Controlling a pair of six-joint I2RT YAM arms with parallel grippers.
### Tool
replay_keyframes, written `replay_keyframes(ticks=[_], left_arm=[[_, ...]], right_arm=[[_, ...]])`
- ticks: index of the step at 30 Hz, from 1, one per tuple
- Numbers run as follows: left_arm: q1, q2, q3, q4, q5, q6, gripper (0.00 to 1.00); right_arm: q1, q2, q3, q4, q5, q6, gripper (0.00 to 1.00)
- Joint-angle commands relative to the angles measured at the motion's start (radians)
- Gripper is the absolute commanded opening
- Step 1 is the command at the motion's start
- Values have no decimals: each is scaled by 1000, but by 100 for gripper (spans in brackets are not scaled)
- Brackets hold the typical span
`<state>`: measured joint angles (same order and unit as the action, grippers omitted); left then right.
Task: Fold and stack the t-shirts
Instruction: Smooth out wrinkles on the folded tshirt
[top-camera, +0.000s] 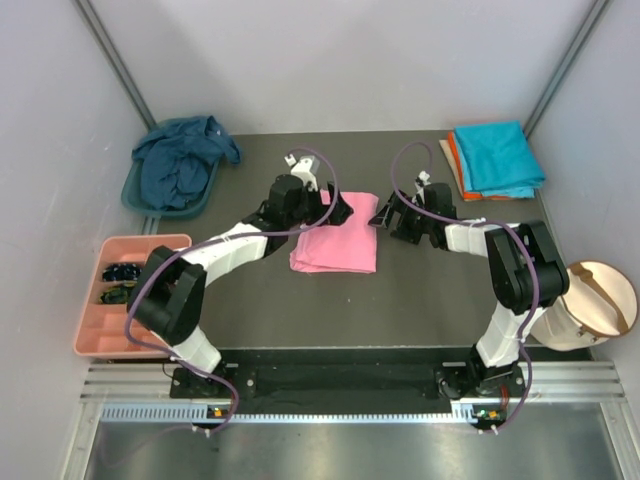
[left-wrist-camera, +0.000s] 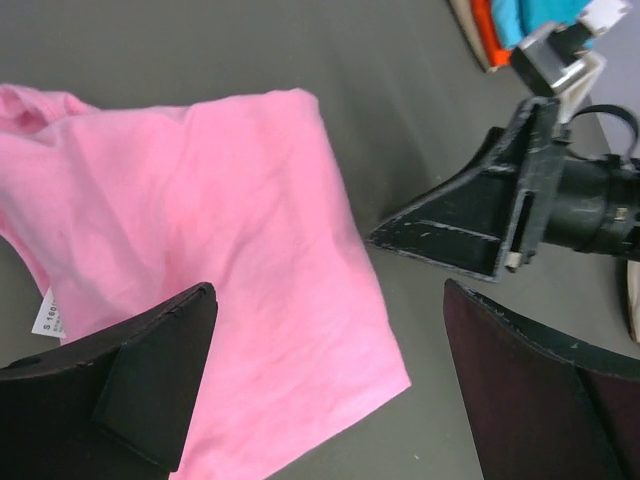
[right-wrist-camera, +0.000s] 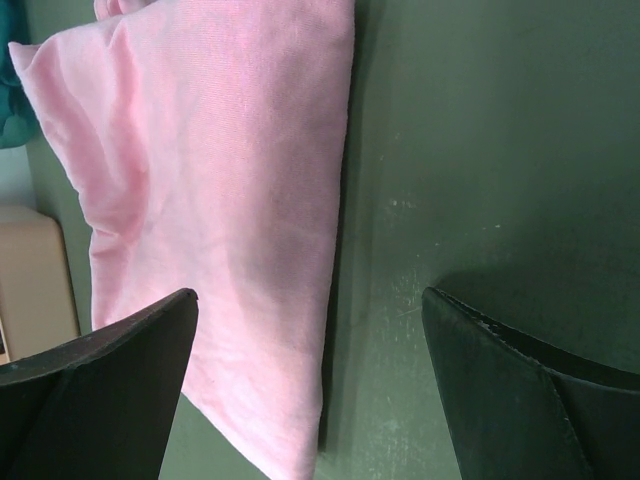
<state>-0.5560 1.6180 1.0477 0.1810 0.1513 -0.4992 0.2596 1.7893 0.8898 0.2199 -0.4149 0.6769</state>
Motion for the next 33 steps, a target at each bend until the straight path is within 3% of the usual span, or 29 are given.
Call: replay_keyframes(ticks=[1, 11, 17, 28, 33], left_arm=[[34, 55, -60, 132, 42, -21, 99], [137, 244, -121, 256, 154, -64, 99], [157, 261, -149, 267, 151, -65, 99], [157, 267, -190, 282, 166, -90, 99], [159, 250, -196, 267, 159, -79, 99]], right_arm=[[1, 41, -37, -97, 28, -14, 94], [3, 45, -34, -105, 22, -14, 94], [3, 53, -35, -88, 2, -7, 95], [3, 180, -149, 275, -171, 208, 94], [4, 151, -175, 216, -151, 184, 94]])
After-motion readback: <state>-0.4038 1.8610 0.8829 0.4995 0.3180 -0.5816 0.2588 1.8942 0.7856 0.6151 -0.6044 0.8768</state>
